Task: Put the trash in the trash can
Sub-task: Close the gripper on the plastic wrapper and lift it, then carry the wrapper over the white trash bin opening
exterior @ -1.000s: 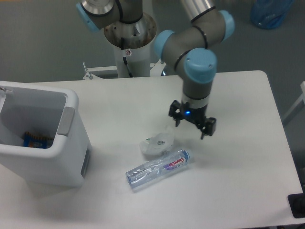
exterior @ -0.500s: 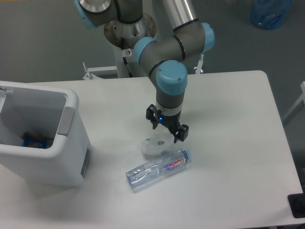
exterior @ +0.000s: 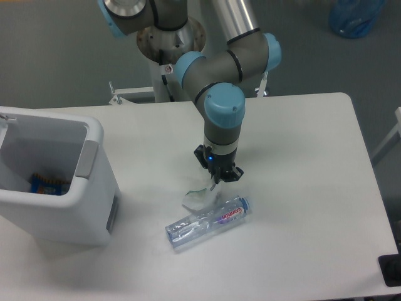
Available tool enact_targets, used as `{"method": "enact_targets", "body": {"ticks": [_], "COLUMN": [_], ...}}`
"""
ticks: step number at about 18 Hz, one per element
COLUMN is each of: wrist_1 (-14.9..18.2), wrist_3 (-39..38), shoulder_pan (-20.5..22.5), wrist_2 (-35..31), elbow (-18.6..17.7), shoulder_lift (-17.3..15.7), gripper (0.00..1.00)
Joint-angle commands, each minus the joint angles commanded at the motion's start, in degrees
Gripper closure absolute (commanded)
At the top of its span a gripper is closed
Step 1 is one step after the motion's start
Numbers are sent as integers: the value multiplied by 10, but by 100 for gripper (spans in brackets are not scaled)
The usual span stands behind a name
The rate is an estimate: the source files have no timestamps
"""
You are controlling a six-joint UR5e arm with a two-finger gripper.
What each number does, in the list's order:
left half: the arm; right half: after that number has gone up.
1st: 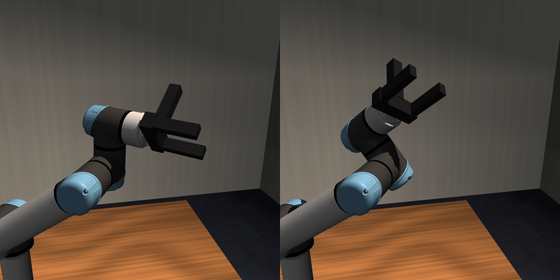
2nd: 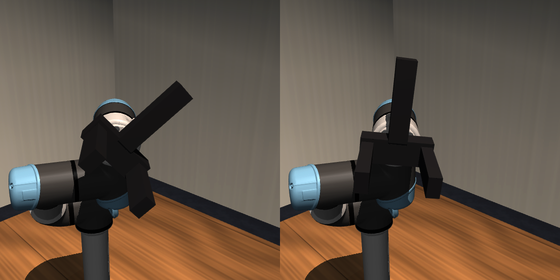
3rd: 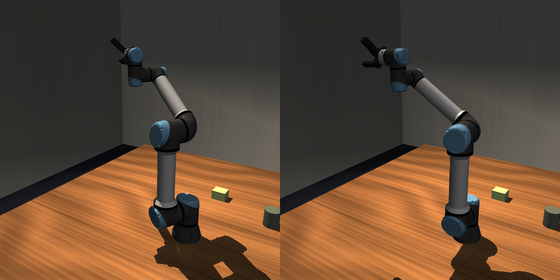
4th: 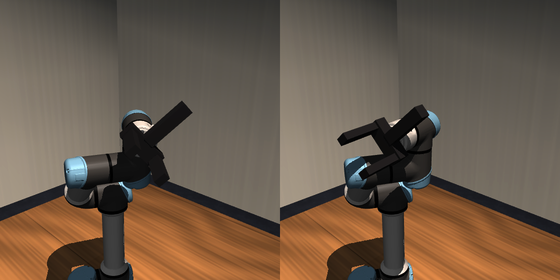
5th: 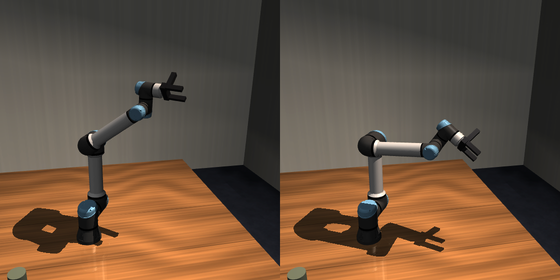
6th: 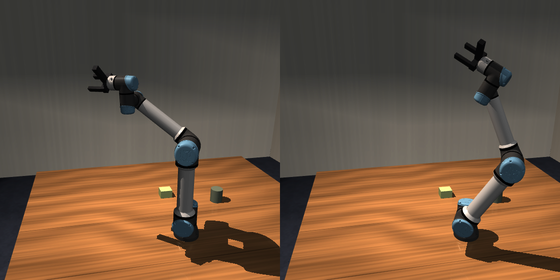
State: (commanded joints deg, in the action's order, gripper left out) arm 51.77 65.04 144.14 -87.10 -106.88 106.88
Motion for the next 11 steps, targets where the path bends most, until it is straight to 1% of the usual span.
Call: {"method": "enact_targets", "body": {"ticks": [1,3,4,5,9,11], "wrist_1": [1,1,2,4,9,8], "wrist_3": [-1,-13,-24,-36,-95,-119], "shoulder_pan": [3,2,3,4,8,9], "wrist_2": [3,36,54,74,142,179], "elbow": [3,11,15,19,28,39], "shoulder_lift": [-1,-5,-15,-25,-37,-47], "gripper": [100,100,100,100,100,100]}}
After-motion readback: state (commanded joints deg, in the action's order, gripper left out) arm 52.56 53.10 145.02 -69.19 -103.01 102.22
